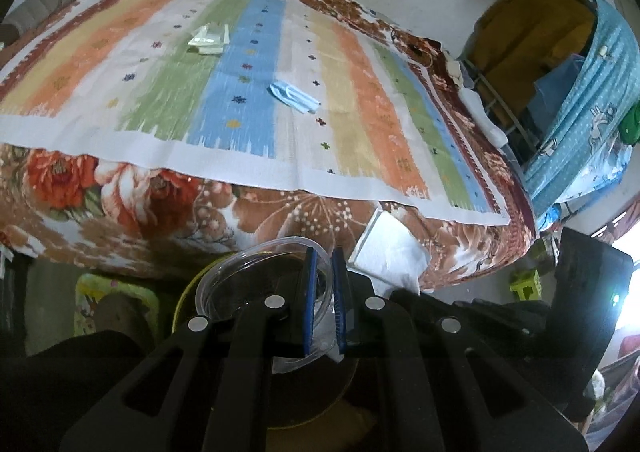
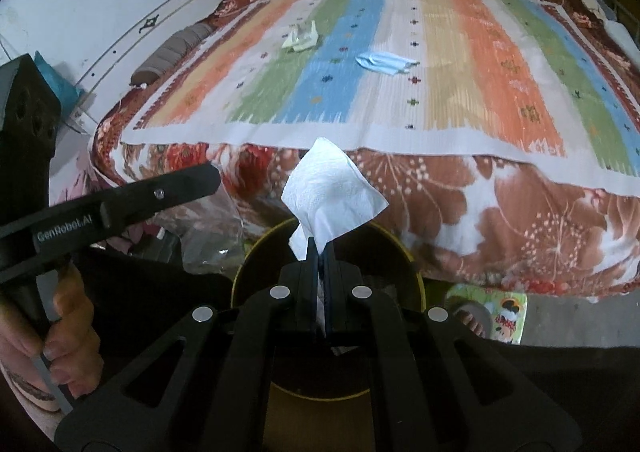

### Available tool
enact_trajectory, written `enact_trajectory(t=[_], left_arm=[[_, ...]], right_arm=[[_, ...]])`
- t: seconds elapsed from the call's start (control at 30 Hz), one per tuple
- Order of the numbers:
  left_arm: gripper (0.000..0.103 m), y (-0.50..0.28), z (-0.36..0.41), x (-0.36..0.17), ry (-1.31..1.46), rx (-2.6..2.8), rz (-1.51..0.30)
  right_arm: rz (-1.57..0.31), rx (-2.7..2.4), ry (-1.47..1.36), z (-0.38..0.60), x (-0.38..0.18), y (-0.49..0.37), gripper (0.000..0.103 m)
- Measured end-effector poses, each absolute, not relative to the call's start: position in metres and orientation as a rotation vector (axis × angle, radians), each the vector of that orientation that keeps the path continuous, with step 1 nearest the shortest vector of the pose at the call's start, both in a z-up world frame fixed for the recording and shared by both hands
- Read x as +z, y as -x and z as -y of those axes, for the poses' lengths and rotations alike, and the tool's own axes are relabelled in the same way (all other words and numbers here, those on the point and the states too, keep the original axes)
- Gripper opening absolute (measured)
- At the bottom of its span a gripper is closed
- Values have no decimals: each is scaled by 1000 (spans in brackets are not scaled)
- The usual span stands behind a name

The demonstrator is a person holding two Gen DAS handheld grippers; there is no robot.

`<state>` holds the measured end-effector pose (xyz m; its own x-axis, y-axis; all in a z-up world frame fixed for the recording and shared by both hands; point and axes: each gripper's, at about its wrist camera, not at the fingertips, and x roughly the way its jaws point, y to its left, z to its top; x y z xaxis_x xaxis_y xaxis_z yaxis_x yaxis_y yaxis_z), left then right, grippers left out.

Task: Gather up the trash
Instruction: 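Carry the tissue and clear container over the gold-rimmed bin, then open both tools over the bin to drop the tissue and container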

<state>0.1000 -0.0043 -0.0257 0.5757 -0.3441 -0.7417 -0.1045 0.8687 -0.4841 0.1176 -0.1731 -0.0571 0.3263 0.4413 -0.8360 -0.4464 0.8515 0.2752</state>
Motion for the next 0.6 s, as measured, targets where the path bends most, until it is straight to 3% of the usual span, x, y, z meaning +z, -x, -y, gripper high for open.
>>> enact_trajectory(t=[0.23,0.3,0.33,0.4,0.6], left_arm=[[7,-102,2,-34,548,-157,-1001],[9,-102,4,-35,545,-166,-1010],[14,-104,7,-36,539,-173,-1022],[42,-105,11,-39,517,-164,-1036],[45,-104,1,-38,527,-117,-1021]], right_arm=[[-1118,555,-2,175,-62,-119,5],[-1121,553,-3,175,-62,-119,12],[-1126,553,-6,175,-63,-120,15],[-1132,545,-12,175,-63,-121,28],[-1132,534,-38,180,-64,-123,35]])
